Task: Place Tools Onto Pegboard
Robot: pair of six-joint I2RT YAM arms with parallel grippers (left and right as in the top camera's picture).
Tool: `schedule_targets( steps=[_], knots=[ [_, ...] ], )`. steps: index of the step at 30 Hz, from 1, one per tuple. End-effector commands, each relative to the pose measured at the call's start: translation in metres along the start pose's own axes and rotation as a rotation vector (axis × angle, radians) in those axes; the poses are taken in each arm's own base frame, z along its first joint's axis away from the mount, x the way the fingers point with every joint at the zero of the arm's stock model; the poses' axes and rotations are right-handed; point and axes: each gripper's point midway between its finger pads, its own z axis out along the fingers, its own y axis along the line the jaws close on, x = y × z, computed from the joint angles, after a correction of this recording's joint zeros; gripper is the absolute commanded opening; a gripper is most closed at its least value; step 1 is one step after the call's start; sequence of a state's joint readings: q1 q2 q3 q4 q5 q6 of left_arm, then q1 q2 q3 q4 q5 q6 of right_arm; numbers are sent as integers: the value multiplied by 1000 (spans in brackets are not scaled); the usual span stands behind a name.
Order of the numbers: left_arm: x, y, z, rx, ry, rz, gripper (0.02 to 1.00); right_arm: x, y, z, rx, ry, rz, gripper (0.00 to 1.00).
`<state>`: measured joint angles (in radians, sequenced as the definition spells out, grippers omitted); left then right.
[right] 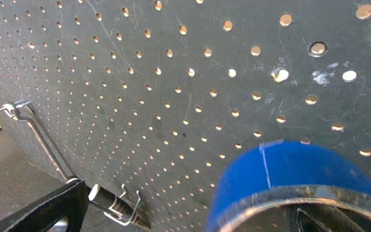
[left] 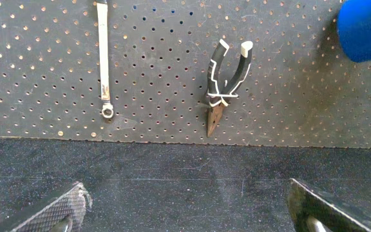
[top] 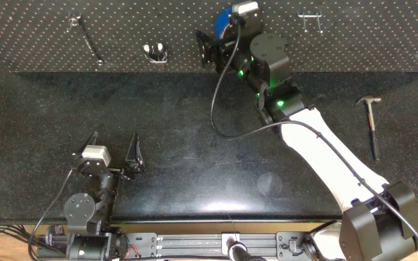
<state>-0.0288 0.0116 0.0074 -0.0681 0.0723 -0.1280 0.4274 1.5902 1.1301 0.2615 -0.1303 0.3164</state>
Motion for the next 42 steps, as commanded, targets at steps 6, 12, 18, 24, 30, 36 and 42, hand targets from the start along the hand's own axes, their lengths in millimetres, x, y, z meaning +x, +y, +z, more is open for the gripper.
schedule_targets(
  steps=[6, 12, 18, 24, 30, 36, 42],
  knots=[
    [1, -2, 0, 10, 0, 2, 993, 2, -6, -40, 61, 118, 26, 974],
    [1, -2, 0, 10, 0, 2, 993, 9, -20, -19, 74, 99, 28, 976],
    [1, -2, 0, 10, 0, 2, 996, 17, -22, -3, 6, 98, 38, 974],
    [1, -2, 0, 10, 0, 2, 993, 18, -19, -1, -26, 100, 113, 549],
    [1, -2, 0, 10, 0, 2, 991, 13, 13, -7, -237, 123, 148, 511],
    [1, -2, 0, 10, 0, 2, 993, 12, -1, -16, -254, 196, 213, 492],
    [1, -2, 0, 10, 0, 2, 993, 27, -3, -10, -272, 246, 264, 485]
  ],
)
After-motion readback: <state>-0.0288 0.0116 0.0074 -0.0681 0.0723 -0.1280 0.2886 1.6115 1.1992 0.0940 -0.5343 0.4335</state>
